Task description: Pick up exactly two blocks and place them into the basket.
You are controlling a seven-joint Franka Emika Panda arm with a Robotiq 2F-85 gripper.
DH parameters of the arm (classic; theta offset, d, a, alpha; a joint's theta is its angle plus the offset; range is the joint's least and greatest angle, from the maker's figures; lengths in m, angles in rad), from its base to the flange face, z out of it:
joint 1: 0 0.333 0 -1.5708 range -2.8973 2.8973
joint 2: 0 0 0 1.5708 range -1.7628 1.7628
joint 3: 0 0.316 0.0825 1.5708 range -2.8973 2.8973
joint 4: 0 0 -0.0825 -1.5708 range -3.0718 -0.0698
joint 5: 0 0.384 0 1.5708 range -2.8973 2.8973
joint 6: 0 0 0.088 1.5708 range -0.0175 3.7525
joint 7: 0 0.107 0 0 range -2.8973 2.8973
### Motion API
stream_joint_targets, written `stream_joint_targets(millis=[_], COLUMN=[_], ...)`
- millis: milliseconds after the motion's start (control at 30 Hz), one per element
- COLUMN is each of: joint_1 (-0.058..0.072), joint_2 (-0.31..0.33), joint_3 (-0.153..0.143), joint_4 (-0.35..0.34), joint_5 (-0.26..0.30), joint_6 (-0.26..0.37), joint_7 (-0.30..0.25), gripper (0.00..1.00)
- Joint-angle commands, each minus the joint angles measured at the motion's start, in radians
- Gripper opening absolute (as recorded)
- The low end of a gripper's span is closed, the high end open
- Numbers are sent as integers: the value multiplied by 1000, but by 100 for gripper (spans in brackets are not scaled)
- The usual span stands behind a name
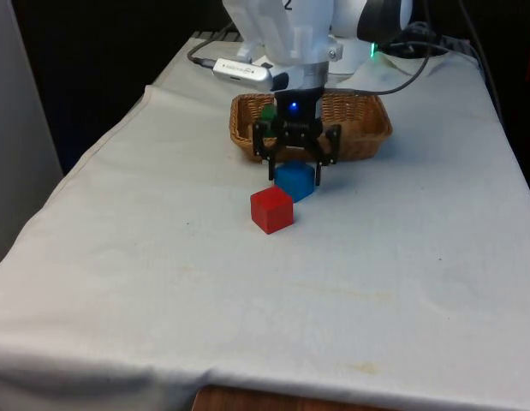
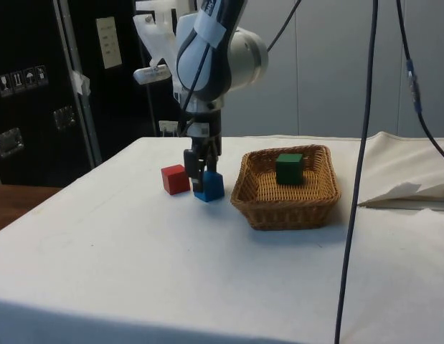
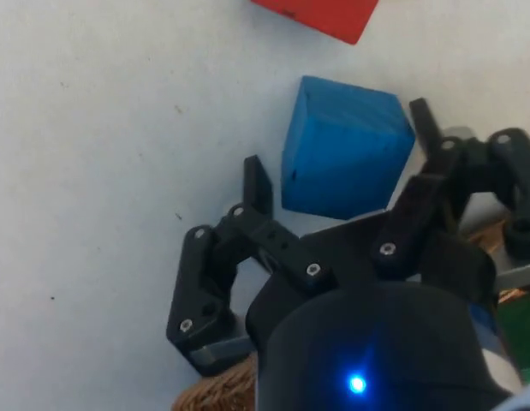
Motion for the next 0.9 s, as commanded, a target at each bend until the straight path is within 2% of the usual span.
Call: stream_joint_targets(millis=[0, 100, 133, 167, 200, 233, 267, 433, 500, 533, 800, 833, 867], joint_1=[7, 9, 10, 10, 11, 3, 11, 12, 4, 9, 13, 4, 13], joint_2=[2, 2, 2, 2, 2, -2, 2, 2, -2, 0, -62, -54, -71], joint_3=[-5, -6, -6, -6, -6, 0, -6, -6, 0, -5, -34, -20, -37], joint_4=[-1, -2, -2, -2, -2, 0, -2, -2, 0, -2, -14, -8, -16], joint_5=[-4, -5, -5, -5, -5, 0, -5, -5, 0, -4, -21, -5, -23], joint_6=[2, 4, 4, 5, 5, 1, 5, 6, 1, 3, -36, -28, -40], joint_7=[11, 15, 16, 18, 18, 8, 19, 21, 10, 17, 18, 7, 18], gripper=[57, 24, 15, 12, 12, 11, 11, 11, 11, 11, 11, 11, 11])
